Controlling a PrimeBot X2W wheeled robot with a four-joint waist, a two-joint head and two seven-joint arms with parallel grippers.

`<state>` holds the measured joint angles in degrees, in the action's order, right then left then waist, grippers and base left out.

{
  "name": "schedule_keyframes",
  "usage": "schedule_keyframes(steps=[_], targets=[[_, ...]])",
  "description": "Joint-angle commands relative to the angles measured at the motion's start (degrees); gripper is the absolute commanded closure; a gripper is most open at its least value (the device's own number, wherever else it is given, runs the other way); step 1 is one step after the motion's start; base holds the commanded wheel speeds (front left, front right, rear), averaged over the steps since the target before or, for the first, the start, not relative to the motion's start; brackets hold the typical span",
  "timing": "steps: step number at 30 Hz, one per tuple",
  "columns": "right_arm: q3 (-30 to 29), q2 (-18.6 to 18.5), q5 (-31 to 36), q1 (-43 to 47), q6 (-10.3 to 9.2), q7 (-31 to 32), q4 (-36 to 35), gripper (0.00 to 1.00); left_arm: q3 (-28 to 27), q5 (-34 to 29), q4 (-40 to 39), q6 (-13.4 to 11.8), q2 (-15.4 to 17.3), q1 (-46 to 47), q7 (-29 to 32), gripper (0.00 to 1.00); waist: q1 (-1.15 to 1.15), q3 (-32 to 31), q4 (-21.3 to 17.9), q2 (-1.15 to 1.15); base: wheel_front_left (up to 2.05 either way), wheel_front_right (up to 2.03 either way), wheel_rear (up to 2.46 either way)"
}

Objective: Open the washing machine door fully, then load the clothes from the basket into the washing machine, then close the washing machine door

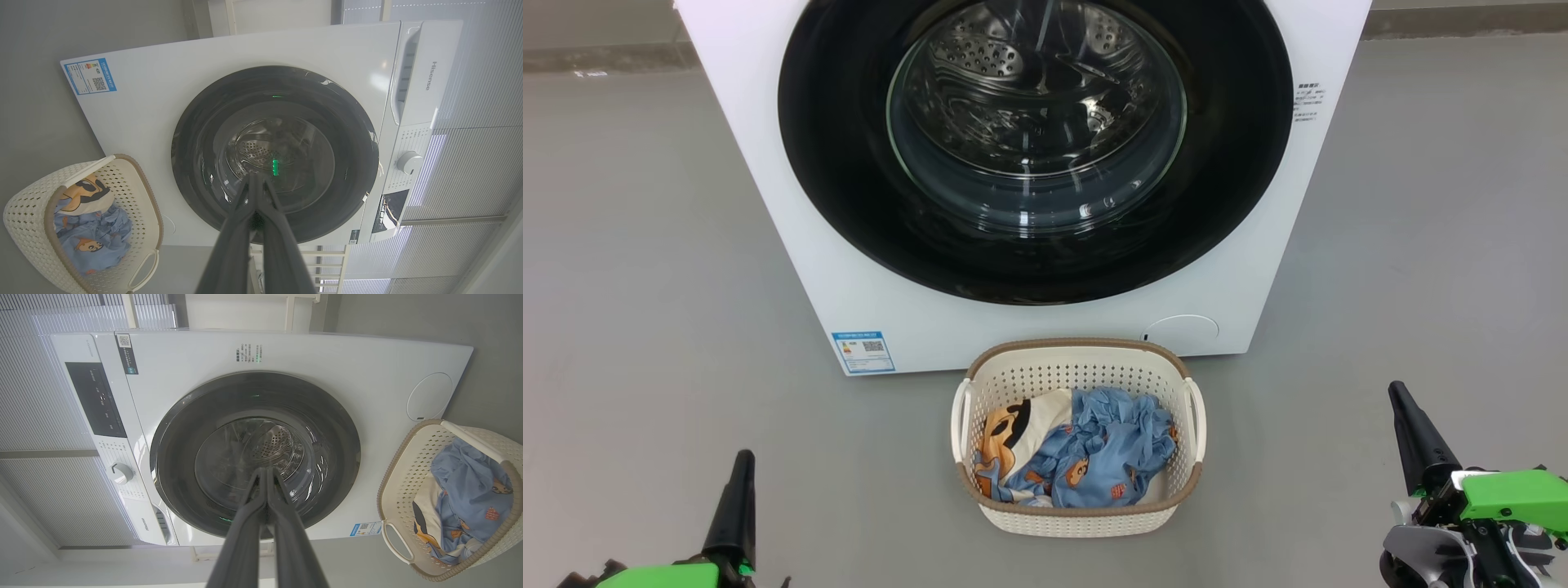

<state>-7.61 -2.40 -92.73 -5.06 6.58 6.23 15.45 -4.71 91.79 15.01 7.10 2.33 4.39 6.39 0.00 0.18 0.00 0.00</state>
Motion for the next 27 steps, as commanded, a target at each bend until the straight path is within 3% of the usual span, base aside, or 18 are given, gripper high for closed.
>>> schedule_keyframes(steps=[1,27], targets=[[1.02,-0.48,0.62,-1.13,0.91,0.3,-1.43,1.0,-1.83,0.37,-0.98,0.39,0.54,1.8,0.11,1.0,0.0,0.0,0.0,0.0,0.0,0.0,0.0],[1.04,-0.48,0.61,-1.13,0.91,0.29,-1.43,1.0,-1.82,0.37,-0.98,0.39,0.54,1.8,0.11,1.0,0.0,0.0,0.0,0.0,0.0,0.0,0.0]])
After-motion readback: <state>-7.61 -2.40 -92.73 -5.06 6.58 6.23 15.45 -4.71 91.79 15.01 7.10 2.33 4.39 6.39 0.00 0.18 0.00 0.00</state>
